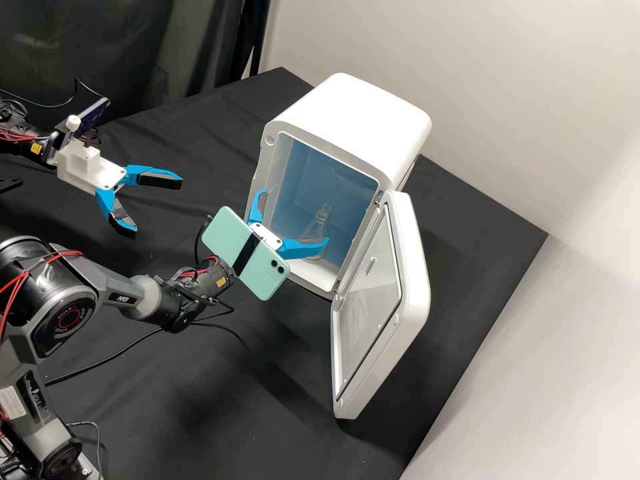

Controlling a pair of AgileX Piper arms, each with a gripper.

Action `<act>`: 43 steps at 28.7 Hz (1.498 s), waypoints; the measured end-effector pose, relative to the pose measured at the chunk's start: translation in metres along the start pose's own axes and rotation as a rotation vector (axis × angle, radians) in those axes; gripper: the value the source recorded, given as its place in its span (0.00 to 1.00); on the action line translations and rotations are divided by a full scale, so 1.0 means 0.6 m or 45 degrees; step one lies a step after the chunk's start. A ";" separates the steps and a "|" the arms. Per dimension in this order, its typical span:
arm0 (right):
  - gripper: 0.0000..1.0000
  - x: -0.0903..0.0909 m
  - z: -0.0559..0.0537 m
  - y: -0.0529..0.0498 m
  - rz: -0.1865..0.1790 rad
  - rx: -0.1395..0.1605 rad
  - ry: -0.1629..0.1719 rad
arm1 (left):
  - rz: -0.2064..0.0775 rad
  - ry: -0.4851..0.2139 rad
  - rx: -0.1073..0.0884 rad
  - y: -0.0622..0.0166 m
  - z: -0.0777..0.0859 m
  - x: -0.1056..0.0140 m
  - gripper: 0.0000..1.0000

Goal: Take the flask out of the incubator

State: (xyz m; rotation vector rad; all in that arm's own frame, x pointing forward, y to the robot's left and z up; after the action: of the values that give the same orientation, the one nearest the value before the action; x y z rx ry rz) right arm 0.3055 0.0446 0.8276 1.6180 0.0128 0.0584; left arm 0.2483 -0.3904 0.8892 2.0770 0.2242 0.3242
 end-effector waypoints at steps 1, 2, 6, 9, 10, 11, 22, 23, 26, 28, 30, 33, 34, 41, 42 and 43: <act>1.00 0.000 0.000 0.000 0.000 0.000 0.000 | 0.000 0.000 0.003 0.000 -0.001 0.000 1.00; 1.00 0.000 0.000 0.000 0.000 0.000 0.000 | 0.000 0.002 0.004 0.000 -0.002 0.000 1.00; 1.00 0.000 0.000 0.000 0.003 0.000 0.003 | -0.001 -0.002 0.008 0.000 -0.001 0.000 1.00; 1.00 0.000 0.000 0.000 0.003 0.002 0.003 | -0.001 -0.002 0.008 0.000 -0.001 0.000 1.00; 1.00 0.000 0.000 0.000 0.003 0.002 0.003 | -0.001 -0.002 0.008 0.000 -0.001 0.000 1.00; 1.00 0.000 0.000 0.000 0.003 0.009 0.003 | -0.001 -0.002 0.008 0.000 -0.001 0.000 1.00; 1.00 -0.034 0.024 0.017 -0.047 0.152 0.128 | -0.013 0.001 0.007 -0.004 -0.002 -0.003 1.00; 1.00 -0.038 0.026 0.016 -0.059 0.156 0.142 | -0.013 0.001 0.007 -0.004 -0.002 -0.003 1.00; 1.00 -0.047 0.027 0.011 -0.095 0.152 0.183 | -0.013 0.001 0.007 -0.004 -0.002 -0.003 1.00; 1.00 -0.054 0.026 0.007 -0.111 0.145 0.216 | -0.013 0.001 0.007 -0.004 -0.002 -0.003 1.00; 1.00 -0.060 0.026 0.001 -0.132 0.142 0.229 | -0.013 0.001 0.007 -0.004 -0.002 -0.003 1.00; 1.00 -0.066 0.027 -0.008 -0.157 0.131 0.230 | -0.013 0.001 0.007 -0.004 -0.002 -0.003 1.00; 1.00 -0.068 0.027 -0.011 -0.165 0.124 0.231 | -0.013 0.001 0.007 -0.004 -0.002 -0.003 1.00; 1.00 -0.081 0.015 -0.032 -0.232 0.088 0.263 | -0.013 0.001 0.007 -0.004 -0.002 -0.003 1.00; 1.00 -0.082 0.012 -0.033 -0.236 0.085 0.273 | -0.013 0.001 0.007 -0.004 -0.002 -0.003 1.00; 1.00 -0.083 0.008 -0.035 -0.241 0.085 0.286 | -0.013 0.001 0.007 -0.004 -0.002 -0.003 1.00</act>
State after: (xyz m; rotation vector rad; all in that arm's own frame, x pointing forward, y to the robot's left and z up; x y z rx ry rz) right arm 0.2568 0.0385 0.8052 1.6627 0.3437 0.0936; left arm 0.2463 -0.3886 0.8875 2.0805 0.2361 0.3188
